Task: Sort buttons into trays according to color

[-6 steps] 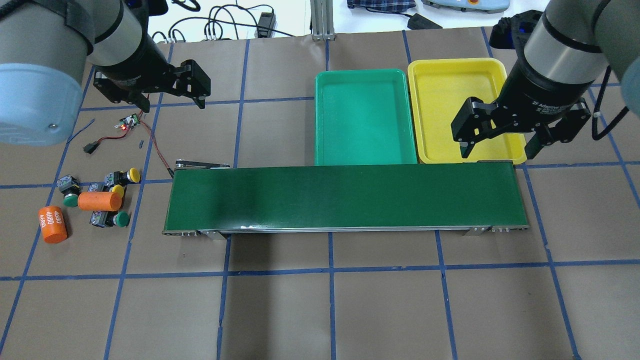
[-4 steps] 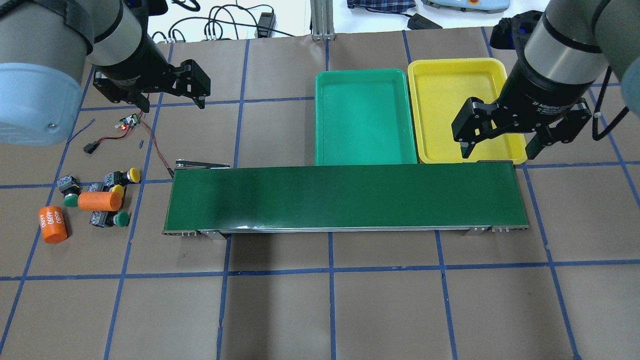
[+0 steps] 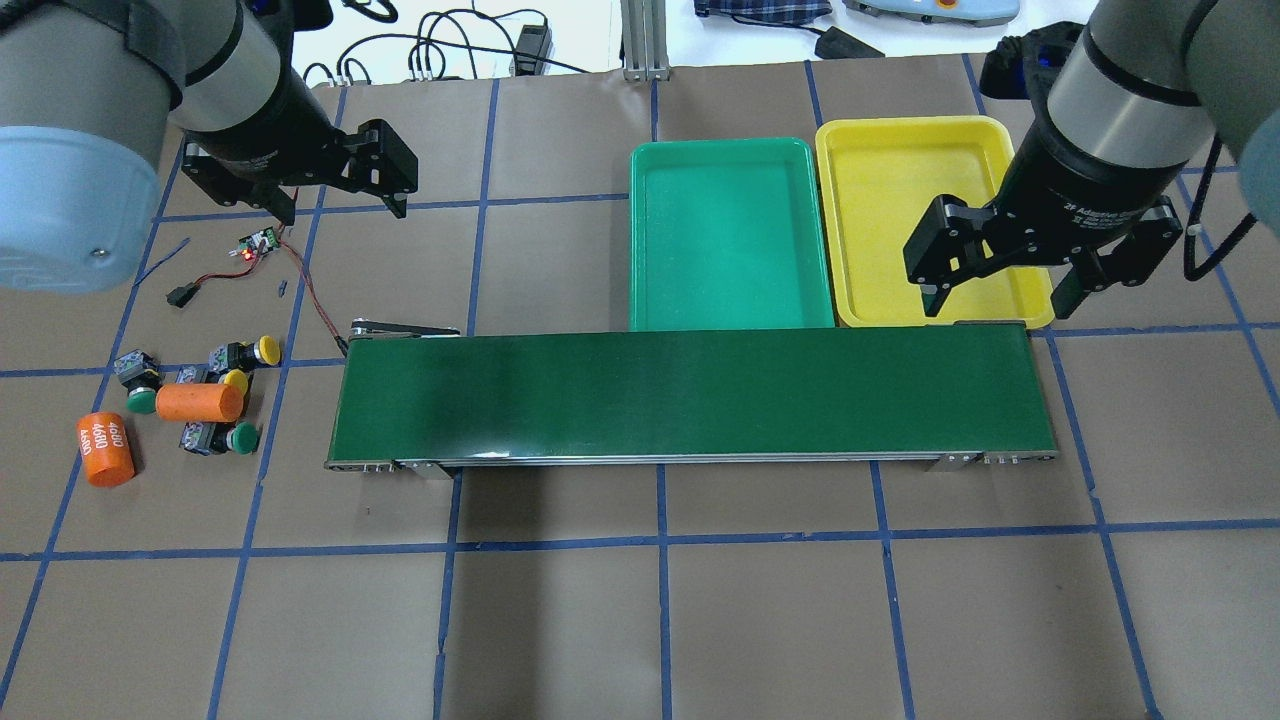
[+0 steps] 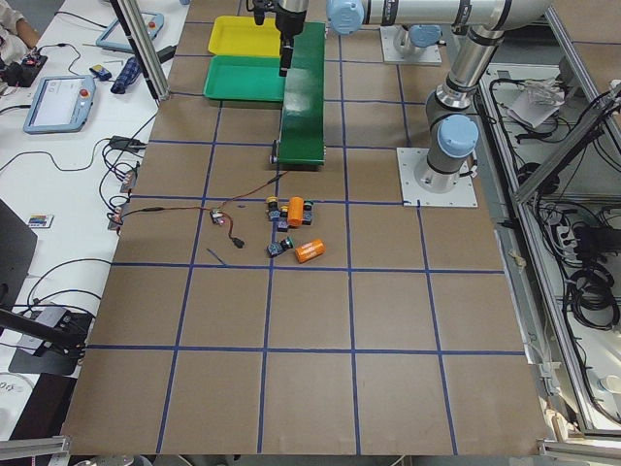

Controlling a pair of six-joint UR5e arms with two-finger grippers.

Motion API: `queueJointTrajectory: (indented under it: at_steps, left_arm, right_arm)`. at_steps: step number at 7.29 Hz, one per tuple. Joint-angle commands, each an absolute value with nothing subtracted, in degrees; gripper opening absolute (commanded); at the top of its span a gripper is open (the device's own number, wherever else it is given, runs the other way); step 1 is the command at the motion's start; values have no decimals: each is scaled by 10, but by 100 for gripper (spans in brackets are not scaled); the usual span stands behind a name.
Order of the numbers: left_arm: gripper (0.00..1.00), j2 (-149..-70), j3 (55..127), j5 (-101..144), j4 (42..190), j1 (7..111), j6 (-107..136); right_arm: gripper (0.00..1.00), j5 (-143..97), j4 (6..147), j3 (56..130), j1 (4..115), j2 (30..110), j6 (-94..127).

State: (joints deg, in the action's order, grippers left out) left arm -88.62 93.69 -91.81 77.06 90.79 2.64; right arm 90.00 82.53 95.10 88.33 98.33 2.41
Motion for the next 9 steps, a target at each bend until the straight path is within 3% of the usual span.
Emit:
queueJointTrajectory:
  at_steps: [1,9]
  left_arm:
    - [100,-887,938,-918,770,907,26]
    - [100,-892,939,-925,767,886,26]
  right_arm:
    - [100,901,824,951,883,984,25]
    - [100,898,824,951,883,983,25]
